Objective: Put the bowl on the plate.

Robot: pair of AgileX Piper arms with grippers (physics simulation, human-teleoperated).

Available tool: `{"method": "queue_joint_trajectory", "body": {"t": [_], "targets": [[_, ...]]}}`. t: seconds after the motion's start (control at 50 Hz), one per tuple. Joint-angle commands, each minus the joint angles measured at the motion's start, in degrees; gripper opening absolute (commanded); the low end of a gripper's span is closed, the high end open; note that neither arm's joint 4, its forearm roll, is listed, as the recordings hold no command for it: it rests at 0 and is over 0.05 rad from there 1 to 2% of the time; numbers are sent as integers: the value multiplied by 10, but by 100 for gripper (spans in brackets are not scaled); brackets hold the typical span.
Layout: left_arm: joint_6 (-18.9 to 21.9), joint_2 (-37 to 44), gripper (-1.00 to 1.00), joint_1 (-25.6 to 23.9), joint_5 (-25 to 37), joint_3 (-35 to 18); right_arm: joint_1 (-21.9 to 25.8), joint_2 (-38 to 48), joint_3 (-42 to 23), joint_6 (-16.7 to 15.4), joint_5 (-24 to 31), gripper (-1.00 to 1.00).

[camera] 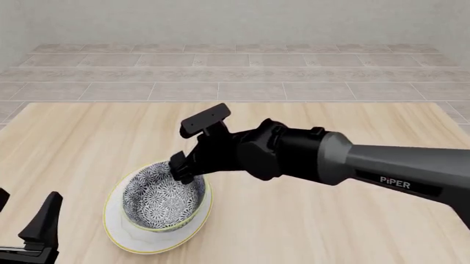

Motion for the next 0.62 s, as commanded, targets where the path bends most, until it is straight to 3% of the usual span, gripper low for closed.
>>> {"method": "queue_joint_trajectory", "body": {"t": [0.02,0.04,0.08,0.1,0.24,0.3,0.44,0.48,0.52,0.62], "targets": [[0,0,100,0,0,0,0,-4,0,-2,2,100],[0,0,100,0,0,0,0,-4,0,-2,2,100],[1,1,100,-1,-1,4,10,-85,19,-23,25,100],[-2,1,100,-2,-1,4,27,-153,50,-5,28,100],[-10,-1,100,0,4,-3,29,-179,70,7,21,100],[-39,-1,100,1,-3,-6,36,-197,79,15,16,100],[-33,0,100,0,1,-7,39,-201,81,19,15,100],[-22,4,100,-28,-7,-23,60,-263,99,39,8,100],[-22,1,100,-28,-4,-24,60,-263,99,39,8,100],[-24,-1,100,-15,34,-97,80,-349,150,58,-17,100]]}}
